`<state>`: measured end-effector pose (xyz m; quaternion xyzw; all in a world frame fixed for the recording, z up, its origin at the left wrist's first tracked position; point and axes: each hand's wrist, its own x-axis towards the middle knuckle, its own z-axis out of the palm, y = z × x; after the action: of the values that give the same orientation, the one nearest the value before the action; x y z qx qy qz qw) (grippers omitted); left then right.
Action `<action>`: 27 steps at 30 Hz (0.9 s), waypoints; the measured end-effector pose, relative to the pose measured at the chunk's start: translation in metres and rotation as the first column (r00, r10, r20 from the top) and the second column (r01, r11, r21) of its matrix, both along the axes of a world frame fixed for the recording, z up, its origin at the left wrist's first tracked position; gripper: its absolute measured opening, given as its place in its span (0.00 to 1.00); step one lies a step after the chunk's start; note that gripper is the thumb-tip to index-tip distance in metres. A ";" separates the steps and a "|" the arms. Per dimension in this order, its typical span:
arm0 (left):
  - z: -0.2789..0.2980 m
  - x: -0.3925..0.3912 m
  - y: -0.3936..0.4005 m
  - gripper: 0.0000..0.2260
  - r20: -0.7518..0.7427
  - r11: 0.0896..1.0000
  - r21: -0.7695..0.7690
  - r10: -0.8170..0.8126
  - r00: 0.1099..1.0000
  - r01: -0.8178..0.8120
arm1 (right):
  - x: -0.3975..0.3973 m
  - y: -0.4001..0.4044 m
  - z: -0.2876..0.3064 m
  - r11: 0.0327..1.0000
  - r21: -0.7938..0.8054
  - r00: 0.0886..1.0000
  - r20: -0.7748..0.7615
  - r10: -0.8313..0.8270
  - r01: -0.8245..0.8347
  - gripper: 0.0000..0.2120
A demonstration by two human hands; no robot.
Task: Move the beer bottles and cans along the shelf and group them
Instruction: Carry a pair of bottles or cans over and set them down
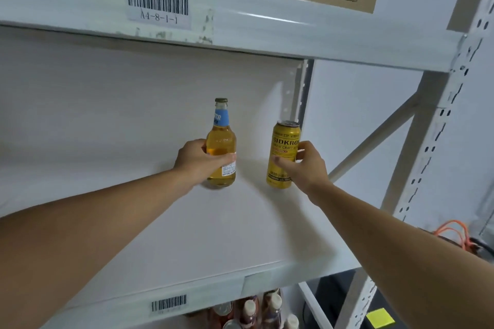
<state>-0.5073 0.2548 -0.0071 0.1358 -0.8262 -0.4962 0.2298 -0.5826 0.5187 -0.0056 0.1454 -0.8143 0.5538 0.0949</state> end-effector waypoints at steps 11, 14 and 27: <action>-0.013 -0.054 0.009 0.19 0.052 0.998 -0.055 0.009 0.999 -0.006 | -0.066 -0.019 -0.013 1.000 -0.009 1.000 0.026 -0.007 0.007 0.26; -0.016 -0.065 0.011 0.19 0.051 0.999 -0.031 -0.012 0.999 0.013 | -0.079 -0.024 -0.014 1.000 -0.014 0.999 0.033 -0.005 0.005 0.26; -0.019 -0.112 0.017 0.30 0.064 0.996 -0.092 -0.005 0.998 0.011 | -0.121 -0.033 -0.024 1.000 0.000 1.000 0.020 -0.002 0.002 0.32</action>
<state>-0.6192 0.2723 -0.0259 0.1374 -0.8556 -0.4539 0.2074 -0.7039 0.4855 -0.0299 0.1388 -0.8154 0.5552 0.0871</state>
